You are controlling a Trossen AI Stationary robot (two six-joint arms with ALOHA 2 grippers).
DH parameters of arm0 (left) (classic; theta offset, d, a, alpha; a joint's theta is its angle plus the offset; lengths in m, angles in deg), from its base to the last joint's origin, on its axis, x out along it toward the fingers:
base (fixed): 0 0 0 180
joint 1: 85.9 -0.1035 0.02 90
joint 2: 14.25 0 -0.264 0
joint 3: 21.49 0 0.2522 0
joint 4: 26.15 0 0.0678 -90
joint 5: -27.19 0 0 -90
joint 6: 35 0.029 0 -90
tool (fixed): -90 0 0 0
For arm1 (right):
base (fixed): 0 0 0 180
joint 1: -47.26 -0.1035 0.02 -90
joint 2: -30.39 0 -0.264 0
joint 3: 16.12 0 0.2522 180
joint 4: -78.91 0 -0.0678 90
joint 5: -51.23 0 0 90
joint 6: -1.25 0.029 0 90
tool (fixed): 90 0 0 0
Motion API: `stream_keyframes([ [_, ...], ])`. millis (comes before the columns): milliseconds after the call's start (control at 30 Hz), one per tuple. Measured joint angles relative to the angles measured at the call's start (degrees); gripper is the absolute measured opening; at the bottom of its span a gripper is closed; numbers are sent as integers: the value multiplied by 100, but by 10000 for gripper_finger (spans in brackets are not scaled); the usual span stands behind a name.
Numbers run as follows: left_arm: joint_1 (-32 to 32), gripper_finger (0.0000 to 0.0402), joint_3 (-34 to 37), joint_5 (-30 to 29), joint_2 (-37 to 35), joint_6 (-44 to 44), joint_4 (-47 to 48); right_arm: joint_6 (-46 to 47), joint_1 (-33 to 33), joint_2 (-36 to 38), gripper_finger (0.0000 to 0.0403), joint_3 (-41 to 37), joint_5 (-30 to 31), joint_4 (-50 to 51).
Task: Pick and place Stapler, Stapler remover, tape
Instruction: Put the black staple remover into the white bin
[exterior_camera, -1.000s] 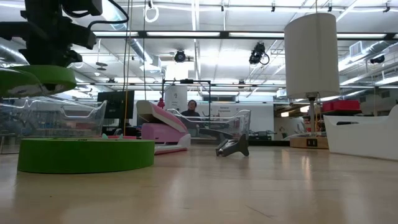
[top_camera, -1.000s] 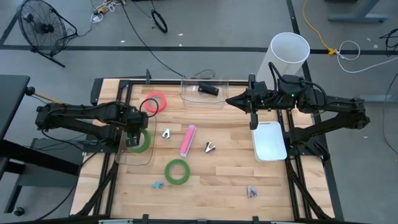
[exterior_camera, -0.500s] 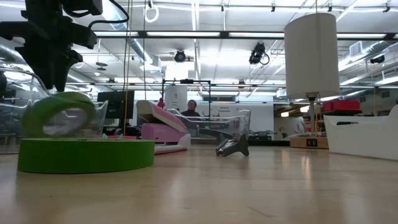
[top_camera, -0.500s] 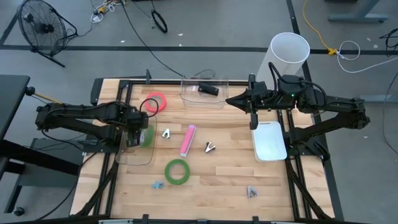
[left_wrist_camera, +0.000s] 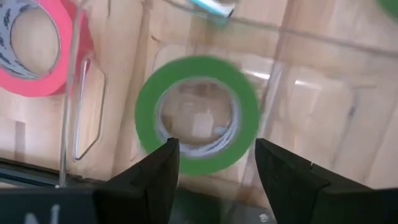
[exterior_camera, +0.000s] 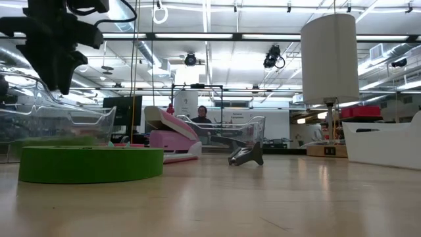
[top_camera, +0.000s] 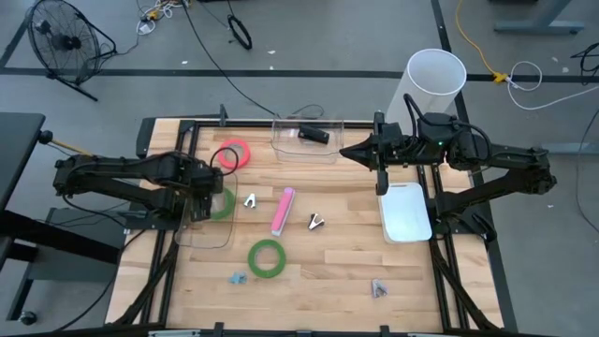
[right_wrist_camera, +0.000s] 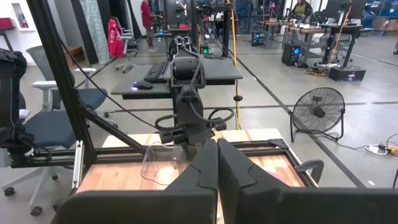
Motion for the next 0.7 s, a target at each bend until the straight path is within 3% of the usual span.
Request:
stream_keyframes([
  [233,7,213,-442,28,0,-230,-107,-11,-1,-2,0,-2,0,7],
  [467,8,213,-704,434,0,-219,-1161,-17,-1,-2,0,0,0,7],
  [700,74,213,-853,473,2,-215,-2419,-28,1,-2,0,-2,0,52],
])
